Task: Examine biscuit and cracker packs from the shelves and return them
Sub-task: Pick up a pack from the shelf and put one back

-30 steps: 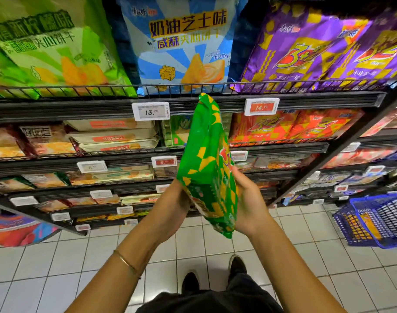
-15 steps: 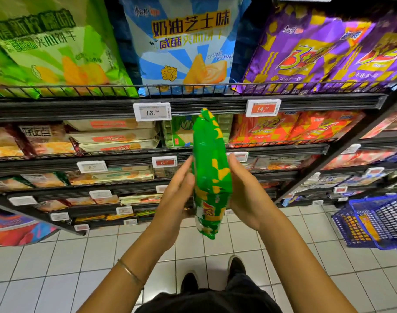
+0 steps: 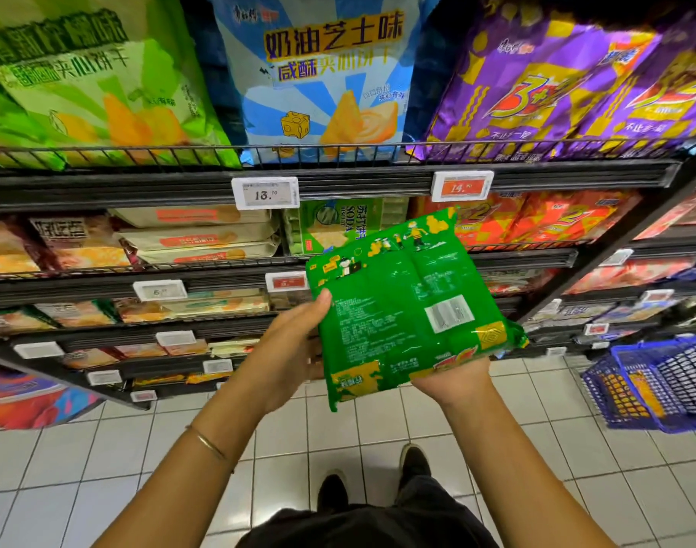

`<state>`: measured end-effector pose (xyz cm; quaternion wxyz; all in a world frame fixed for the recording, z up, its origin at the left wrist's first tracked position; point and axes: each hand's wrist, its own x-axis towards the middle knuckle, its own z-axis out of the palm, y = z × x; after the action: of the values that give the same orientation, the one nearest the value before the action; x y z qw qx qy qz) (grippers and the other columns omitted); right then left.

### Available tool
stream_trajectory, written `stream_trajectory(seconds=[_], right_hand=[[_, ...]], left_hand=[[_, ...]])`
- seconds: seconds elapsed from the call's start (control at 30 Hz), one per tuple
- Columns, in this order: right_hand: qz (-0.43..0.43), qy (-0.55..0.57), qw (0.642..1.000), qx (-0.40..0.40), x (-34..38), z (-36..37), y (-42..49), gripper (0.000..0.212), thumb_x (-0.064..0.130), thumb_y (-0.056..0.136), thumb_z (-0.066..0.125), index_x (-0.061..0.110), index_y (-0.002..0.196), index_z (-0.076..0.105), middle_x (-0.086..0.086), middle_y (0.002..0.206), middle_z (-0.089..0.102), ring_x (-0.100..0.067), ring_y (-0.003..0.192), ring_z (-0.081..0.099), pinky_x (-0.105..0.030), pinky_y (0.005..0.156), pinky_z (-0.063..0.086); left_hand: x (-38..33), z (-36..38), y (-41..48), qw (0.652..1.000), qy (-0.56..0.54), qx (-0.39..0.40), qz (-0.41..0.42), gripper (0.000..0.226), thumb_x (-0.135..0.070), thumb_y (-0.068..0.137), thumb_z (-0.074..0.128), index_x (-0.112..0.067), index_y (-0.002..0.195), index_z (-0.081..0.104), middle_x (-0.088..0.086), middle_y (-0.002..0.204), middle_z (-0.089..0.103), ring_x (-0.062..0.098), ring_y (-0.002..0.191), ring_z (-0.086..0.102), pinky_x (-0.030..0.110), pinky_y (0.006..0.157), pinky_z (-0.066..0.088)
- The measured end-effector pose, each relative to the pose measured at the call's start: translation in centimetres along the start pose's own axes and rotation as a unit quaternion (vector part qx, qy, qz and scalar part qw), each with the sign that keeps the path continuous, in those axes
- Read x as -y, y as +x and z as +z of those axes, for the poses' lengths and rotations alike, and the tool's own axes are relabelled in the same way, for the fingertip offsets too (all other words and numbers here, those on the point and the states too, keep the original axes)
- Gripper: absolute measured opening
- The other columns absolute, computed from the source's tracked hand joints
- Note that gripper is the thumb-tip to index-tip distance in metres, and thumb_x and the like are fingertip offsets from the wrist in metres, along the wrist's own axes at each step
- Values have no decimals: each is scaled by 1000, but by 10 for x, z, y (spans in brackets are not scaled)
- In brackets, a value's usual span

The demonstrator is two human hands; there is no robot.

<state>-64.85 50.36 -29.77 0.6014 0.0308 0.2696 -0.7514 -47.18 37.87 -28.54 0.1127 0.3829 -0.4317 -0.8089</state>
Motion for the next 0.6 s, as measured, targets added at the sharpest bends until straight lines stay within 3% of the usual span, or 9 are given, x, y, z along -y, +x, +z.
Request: stream_trajectory(seconds=[0.03, 0.1, 0.17, 0.3, 0.37, 0.47, 0.6], right_hand=[[19, -35, 999, 2, 1, 1, 4, 51, 55, 81, 62, 16, 105, 84, -16, 116, 77, -39, 103, 75, -59, 79, 61], [46, -127, 990, 29, 12, 0, 9, 56, 60, 91, 64, 19, 128, 74, -12, 133, 71, -35, 121, 68, -56, 98, 55], [76, -202, 976, 30, 24, -3, 11, 76, 69, 83, 72, 23, 142, 63, -11, 144, 63, -35, 131, 62, -54, 101, 53], [73, -320, 945, 10, 29, -1, 7, 75, 75, 64, 83, 33, 125, 75, -5, 134, 71, -27, 122, 69, -43, 86, 61], [67, -356, 932, -13, 23, 3, 9, 70, 73, 60, 87, 37, 119, 77, -2, 132, 72, -24, 121, 69, -45, 93, 59], [64, -393, 917, -23, 19, 8, 10, 60, 73, 68, 79, 41, 119, 76, 1, 133, 72, -22, 123, 68, -48, 107, 51], [60, -402, 914, 2, 19, 6, 8, 65, 72, 68, 81, 40, 124, 74, 2, 136, 70, -19, 126, 66, -43, 106, 49]], left_hand=[[3, 1, 1, 999, -26, 16, 12, 55, -50, 89, 72, -21, 136, 65, 5, 132, 73, 29, 124, 69, 51, 94, 60], [7, 1, 3, 996, -65, -24, 61, 48, -31, 88, 74, -16, 133, 65, 11, 132, 72, 31, 118, 71, 54, 95, 60], [7, -7, 4, 987, -92, -67, 109, 51, -19, 83, 81, -14, 131, 63, 13, 130, 73, 33, 114, 73, 56, 95, 59], [3, -17, 4, 978, -81, -79, 175, 56, -15, 81, 78, -17, 133, 58, 10, 128, 73, 31, 112, 74, 43, 80, 64], [2, -16, 3, 977, -72, -78, 184, 56, -16, 81, 79, -21, 133, 59, 9, 130, 73, 31, 114, 73, 42, 82, 63], [3, -21, 2, 975, -63, -85, 198, 54, -16, 79, 82, -26, 128, 63, 8, 130, 73, 31, 114, 73, 42, 83, 63], [5, -28, -3, 972, -38, -76, 219, 64, -22, 68, 90, -24, 126, 62, 8, 127, 74, 32, 113, 74, 41, 81, 64]])
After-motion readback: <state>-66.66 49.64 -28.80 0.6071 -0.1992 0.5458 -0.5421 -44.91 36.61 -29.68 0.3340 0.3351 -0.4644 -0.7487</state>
